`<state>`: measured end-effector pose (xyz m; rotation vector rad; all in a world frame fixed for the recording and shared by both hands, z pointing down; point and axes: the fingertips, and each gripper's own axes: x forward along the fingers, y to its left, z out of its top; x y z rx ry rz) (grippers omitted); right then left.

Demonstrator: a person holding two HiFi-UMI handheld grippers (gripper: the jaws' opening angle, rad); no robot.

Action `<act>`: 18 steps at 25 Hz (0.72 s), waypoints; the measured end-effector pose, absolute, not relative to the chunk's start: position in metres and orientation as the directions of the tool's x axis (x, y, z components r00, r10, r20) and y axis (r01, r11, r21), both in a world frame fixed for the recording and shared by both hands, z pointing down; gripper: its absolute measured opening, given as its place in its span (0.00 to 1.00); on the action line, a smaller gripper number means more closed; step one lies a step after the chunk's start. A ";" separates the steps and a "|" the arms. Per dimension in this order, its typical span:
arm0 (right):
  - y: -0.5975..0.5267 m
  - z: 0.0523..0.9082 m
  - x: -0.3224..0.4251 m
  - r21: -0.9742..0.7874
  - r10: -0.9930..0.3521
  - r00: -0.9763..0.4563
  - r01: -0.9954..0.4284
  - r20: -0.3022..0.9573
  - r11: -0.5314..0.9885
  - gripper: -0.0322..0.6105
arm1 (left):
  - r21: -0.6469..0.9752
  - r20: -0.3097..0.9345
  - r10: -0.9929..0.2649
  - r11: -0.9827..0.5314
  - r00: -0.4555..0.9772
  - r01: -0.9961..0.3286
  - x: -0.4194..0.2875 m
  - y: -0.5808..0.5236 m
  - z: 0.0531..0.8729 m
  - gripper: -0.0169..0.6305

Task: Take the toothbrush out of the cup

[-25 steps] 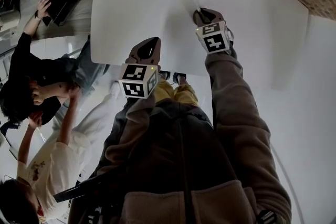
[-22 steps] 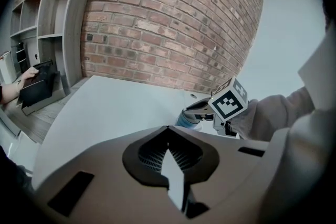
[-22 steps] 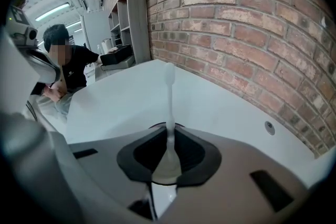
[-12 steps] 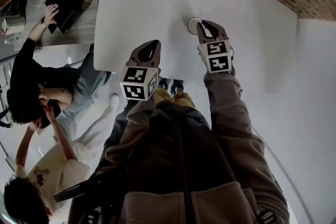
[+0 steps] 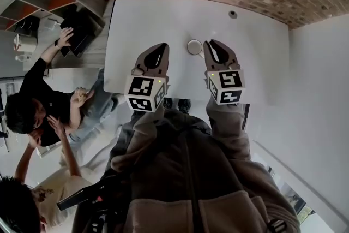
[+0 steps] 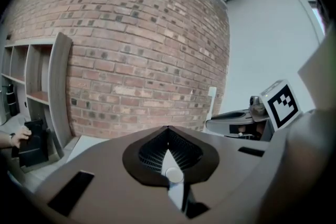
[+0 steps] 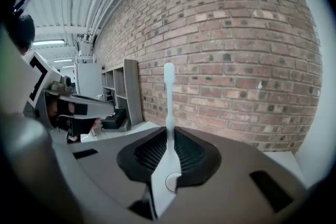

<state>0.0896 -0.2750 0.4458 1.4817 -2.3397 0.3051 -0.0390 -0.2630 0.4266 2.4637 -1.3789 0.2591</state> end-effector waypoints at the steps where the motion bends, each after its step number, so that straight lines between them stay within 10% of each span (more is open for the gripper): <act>1: -0.273 0.432 0.089 0.012 -0.839 -0.388 -0.906 0.382 0.424 0.12 | 0.163 0.278 -0.805 -0.499 0.525 -0.851 -0.038 -0.265 0.413 0.03; 18: -0.258 0.296 0.095 0.124 -0.924 -0.367 -0.917 0.104 0.379 0.12 | 0.018 0.020 -0.815 -0.579 0.579 -0.815 -0.012 -0.277 0.287 0.03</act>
